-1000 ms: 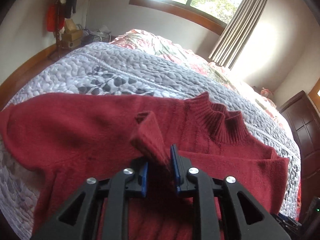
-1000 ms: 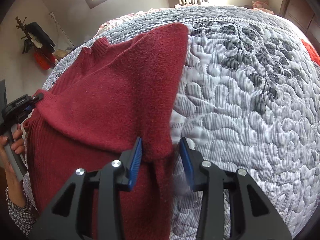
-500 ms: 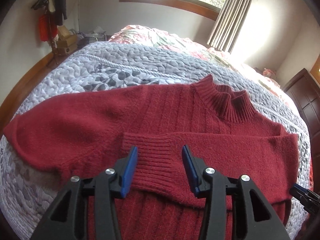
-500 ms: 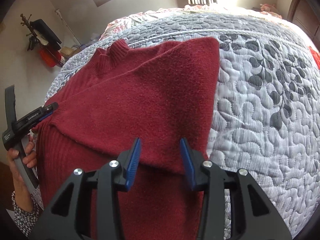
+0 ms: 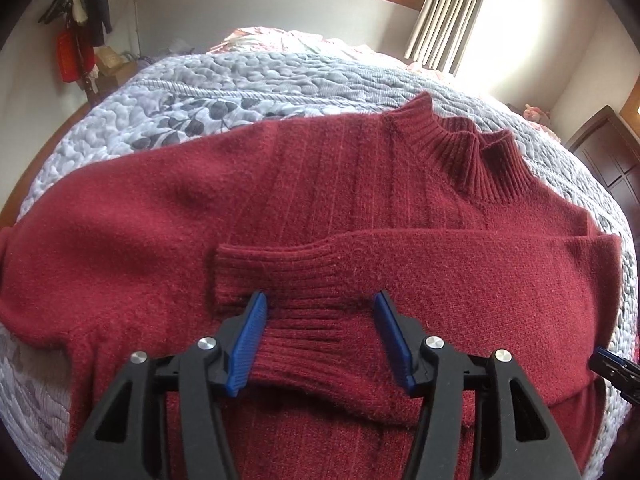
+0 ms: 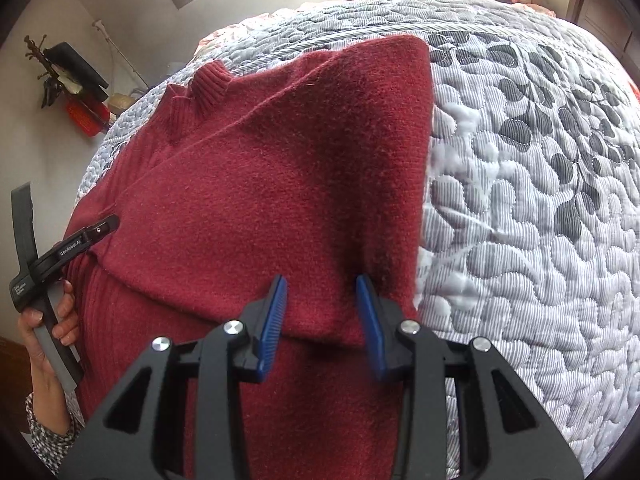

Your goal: Fold small clothes

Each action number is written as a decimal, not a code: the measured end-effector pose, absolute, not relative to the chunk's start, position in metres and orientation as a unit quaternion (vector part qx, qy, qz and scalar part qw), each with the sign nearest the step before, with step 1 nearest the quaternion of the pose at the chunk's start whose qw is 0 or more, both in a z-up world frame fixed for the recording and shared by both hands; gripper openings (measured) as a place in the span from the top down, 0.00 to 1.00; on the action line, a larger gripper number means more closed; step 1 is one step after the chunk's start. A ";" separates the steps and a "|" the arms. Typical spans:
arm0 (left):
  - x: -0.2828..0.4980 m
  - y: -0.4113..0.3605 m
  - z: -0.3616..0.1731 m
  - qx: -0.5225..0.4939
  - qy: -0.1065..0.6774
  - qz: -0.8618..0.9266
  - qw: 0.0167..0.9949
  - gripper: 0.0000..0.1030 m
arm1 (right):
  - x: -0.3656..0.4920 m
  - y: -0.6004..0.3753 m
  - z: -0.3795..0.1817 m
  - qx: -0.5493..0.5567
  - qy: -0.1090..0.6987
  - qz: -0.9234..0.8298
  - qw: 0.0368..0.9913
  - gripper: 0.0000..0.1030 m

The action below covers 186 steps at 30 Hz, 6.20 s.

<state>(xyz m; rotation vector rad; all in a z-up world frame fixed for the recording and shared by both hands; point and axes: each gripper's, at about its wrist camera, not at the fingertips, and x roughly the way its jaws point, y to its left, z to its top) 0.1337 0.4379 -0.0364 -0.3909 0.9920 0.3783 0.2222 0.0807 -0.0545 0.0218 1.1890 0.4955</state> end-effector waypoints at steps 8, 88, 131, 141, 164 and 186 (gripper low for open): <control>0.056 0.529 0.014 -0.234 0.440 0.257 0.828 0.30 | 0.202 0.098 -0.010 -0.016 0.522 0.245 0.817 0.51; 0.075 0.430 0.019 -0.157 0.439 0.027 0.884 0.69 | 0.183 0.088 -0.041 -0.007 0.548 0.255 0.797 0.44; 0.091 0.539 -0.037 -0.221 0.496 0.142 0.827 0.63 | 0.302 0.332 -0.050 -0.017 0.621 0.316 0.717 0.47; 0.087 0.542 -0.037 -0.239 0.487 0.143 0.828 0.63 | 0.292 0.312 -0.035 0.028 0.573 0.355 0.738 0.91; 0.095 0.480 -0.005 -0.132 0.478 0.150 0.855 0.35 | 0.252 0.111 -0.048 0.100 0.562 0.304 0.763 0.63; 0.112 0.489 -0.030 -0.119 0.493 0.197 0.839 0.34 | 0.262 0.090 -0.023 0.075 0.532 0.261 0.802 0.95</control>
